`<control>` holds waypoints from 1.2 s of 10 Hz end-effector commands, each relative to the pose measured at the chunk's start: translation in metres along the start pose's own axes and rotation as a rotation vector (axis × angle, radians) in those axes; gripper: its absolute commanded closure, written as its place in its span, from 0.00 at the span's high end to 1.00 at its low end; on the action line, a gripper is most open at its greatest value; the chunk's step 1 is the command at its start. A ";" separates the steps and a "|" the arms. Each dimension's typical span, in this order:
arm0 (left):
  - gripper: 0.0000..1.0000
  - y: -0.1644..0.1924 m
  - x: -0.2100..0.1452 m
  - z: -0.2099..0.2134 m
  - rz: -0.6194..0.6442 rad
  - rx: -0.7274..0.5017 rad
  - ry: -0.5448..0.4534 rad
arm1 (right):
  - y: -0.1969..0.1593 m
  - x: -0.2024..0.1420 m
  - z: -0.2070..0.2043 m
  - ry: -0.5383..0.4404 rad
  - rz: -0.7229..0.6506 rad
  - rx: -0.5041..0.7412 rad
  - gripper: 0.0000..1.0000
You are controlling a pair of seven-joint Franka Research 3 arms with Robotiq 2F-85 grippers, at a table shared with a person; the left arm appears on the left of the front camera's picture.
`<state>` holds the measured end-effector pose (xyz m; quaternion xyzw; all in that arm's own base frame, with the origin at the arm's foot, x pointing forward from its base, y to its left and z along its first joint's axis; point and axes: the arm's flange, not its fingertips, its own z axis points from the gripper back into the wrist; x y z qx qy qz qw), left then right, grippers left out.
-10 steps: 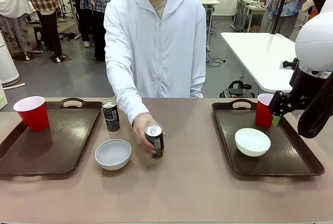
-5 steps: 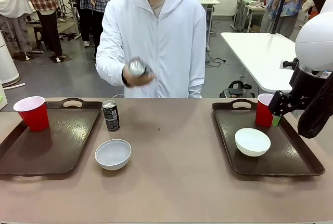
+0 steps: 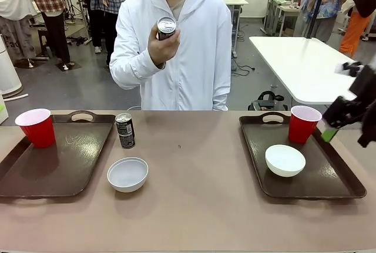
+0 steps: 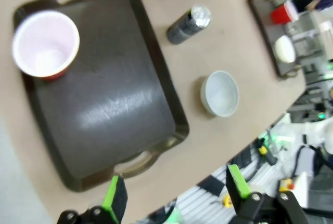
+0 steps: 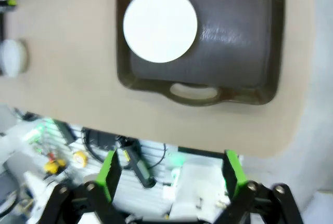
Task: Prepare tableware on both trays.
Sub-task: Pick up a Picnic Bowl from the table and place it on a Handle tray.
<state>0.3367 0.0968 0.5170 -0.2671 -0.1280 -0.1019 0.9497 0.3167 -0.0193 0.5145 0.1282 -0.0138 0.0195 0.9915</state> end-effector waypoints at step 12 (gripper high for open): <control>1.00 -0.113 0.024 -0.073 -0.133 0.350 0.228 | -0.191 -0.017 0.061 -0.100 -0.101 0.701 1.00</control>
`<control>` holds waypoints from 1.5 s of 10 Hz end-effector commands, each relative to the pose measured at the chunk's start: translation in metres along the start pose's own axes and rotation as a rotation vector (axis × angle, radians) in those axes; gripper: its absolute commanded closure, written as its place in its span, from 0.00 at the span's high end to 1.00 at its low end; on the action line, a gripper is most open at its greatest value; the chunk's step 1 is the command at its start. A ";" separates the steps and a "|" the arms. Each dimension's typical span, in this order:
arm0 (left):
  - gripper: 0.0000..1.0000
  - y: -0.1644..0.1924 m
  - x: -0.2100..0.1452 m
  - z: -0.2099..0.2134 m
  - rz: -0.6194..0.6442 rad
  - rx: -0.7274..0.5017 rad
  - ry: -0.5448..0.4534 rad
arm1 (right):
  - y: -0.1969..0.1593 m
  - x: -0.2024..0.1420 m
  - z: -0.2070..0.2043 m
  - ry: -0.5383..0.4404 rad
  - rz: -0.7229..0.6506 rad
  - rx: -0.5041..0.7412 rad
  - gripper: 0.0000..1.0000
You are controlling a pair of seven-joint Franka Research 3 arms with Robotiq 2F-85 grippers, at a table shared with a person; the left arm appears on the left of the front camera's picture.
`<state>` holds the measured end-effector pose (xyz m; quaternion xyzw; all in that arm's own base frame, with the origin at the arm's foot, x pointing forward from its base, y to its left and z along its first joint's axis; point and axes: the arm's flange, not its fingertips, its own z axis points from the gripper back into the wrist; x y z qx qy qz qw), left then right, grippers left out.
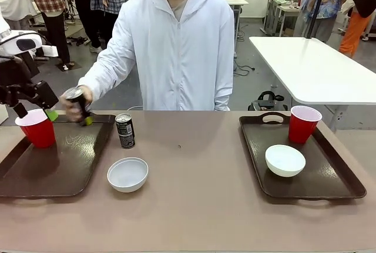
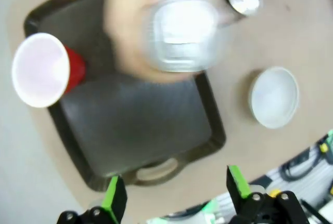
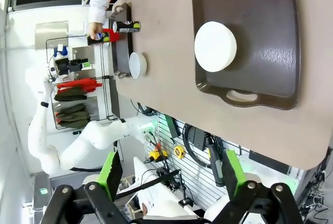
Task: Prepare tableware on both trays.
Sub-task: Pick up a Picnic Bowl from the table and place it on a Handle tray.
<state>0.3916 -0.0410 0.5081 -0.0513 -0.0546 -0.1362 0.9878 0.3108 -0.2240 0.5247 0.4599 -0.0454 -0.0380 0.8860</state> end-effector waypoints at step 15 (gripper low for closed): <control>1.00 -0.034 0.012 -0.021 0.035 -0.025 -0.014 | 0.002 -0.004 -0.002 0.000 0.012 0.005 1.00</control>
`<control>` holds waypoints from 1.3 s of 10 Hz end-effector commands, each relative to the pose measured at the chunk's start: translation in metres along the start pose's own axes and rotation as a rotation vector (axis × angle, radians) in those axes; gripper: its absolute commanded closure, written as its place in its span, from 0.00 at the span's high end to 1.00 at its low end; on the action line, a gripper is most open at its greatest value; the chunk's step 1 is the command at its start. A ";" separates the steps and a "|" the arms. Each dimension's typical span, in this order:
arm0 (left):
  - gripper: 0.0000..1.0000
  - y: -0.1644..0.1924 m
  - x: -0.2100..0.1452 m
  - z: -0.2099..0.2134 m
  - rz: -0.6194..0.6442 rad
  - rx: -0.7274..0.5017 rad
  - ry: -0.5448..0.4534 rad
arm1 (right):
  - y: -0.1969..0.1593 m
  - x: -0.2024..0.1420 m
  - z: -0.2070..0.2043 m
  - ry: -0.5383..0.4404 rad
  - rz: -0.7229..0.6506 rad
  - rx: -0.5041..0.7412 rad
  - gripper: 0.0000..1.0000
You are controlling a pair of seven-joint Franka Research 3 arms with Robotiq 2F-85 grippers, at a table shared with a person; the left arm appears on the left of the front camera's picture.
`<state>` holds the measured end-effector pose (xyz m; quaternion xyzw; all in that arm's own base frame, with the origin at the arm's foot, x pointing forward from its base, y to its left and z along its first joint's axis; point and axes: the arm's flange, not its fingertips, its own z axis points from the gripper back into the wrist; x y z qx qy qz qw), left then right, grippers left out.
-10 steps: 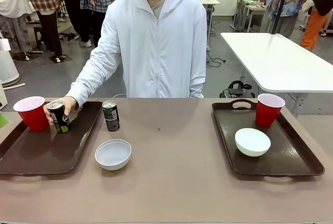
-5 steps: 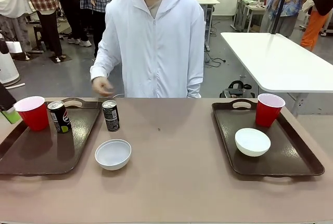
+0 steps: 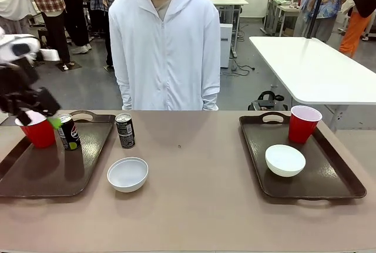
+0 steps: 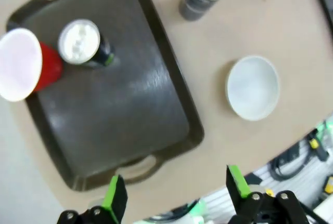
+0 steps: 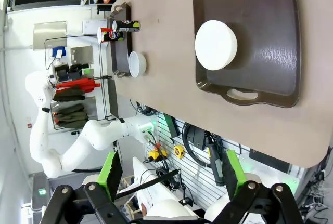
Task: Prepare tableware on both trays.
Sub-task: Pick up a Picnic Bowl from the table and place it on a Handle tray.
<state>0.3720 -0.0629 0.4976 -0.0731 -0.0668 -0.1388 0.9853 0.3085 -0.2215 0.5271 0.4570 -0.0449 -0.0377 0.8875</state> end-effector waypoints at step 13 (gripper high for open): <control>1.00 -0.092 0.036 -0.098 0.027 0.142 -0.031 | -0.001 -0.002 -0.002 -0.001 0.012 0.012 1.00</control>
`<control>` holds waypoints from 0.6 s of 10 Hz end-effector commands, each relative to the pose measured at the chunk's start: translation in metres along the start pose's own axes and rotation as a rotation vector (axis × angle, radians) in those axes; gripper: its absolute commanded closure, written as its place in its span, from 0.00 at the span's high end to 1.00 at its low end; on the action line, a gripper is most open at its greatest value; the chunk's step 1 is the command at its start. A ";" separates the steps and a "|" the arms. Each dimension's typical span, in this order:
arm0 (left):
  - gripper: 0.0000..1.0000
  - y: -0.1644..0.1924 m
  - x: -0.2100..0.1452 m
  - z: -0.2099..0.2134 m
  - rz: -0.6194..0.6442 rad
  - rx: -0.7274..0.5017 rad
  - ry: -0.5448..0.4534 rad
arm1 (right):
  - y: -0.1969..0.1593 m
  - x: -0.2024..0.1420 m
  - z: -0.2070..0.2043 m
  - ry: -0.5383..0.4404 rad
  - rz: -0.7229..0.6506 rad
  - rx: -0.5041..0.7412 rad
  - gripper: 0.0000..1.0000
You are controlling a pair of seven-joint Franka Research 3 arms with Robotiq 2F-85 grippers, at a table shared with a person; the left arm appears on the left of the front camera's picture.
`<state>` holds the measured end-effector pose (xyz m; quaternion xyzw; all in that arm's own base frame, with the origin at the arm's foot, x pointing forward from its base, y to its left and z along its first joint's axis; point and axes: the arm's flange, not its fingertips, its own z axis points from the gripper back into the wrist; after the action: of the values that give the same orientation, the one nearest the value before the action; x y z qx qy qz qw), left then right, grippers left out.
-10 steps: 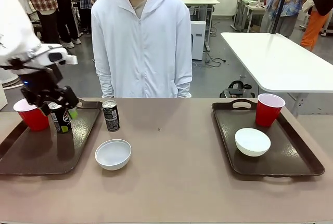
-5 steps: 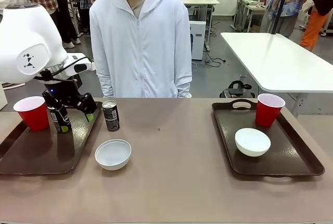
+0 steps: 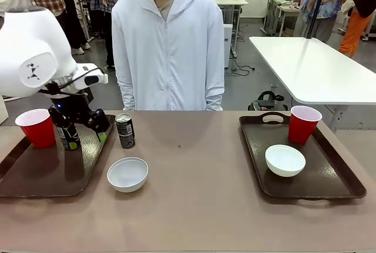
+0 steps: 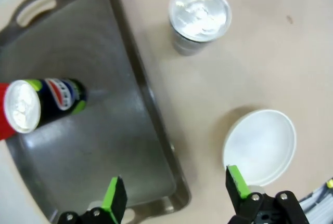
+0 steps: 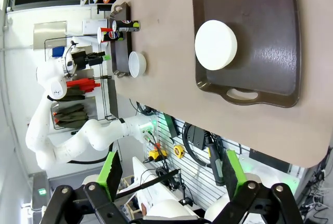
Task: Prepare tableware on both trays.
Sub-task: Pick up a Picnic Bowl from the table and place it on a Handle tray.
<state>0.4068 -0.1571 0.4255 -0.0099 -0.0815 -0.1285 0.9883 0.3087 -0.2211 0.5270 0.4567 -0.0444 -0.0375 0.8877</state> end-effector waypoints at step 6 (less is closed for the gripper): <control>1.00 -0.055 -0.021 -0.048 0.108 0.013 -0.044 | -0.001 -0.002 -0.001 -0.002 0.012 0.013 1.00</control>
<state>0.3772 -0.2029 0.3918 -0.0100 -0.0943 -0.1065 0.9898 0.3087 -0.2209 0.5270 0.4565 -0.0443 -0.0374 0.8878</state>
